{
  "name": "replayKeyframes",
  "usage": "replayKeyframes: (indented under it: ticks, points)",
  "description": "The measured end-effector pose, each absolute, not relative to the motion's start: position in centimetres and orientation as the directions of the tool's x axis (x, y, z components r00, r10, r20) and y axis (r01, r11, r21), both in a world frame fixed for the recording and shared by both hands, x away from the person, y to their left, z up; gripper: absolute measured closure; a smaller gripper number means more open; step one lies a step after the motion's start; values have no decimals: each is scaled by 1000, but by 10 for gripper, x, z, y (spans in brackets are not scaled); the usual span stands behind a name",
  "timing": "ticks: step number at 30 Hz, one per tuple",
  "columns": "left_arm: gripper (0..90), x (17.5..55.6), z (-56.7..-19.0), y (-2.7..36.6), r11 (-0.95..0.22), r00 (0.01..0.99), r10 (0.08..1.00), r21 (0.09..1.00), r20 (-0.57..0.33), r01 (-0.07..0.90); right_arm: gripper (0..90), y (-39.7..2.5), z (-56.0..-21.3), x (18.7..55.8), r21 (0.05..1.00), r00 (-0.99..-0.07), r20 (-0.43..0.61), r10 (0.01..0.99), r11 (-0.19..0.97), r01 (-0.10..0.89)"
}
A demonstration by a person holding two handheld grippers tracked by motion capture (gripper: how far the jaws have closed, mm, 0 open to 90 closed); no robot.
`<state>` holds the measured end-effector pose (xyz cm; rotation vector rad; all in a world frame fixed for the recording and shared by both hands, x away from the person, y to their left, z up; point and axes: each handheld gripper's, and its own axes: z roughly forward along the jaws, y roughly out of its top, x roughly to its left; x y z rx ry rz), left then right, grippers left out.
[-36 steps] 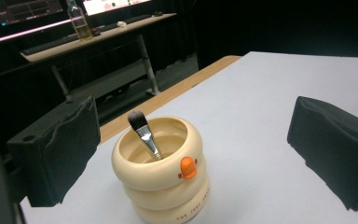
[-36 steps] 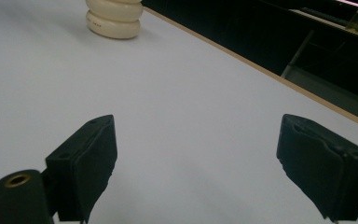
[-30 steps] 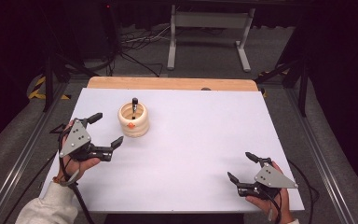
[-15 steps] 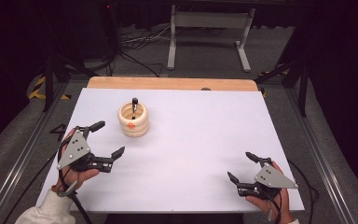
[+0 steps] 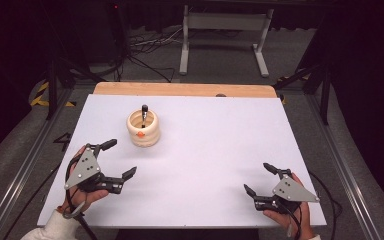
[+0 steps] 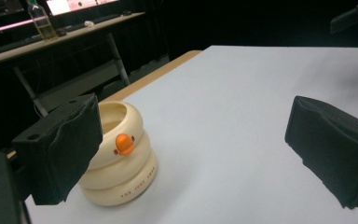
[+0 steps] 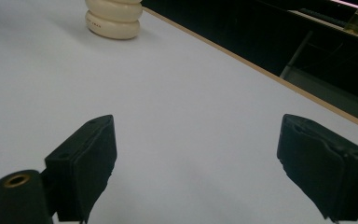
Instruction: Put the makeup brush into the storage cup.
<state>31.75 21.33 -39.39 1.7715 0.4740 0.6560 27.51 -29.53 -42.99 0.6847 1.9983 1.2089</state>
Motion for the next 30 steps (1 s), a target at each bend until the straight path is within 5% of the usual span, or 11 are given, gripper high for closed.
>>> replayKeyframes:
  ticks: [30]
  points:
    - [80,300,-447,194,-332,794,597,936,115,114,127,-297,-433,277,900,-617,-282,735,425,96]
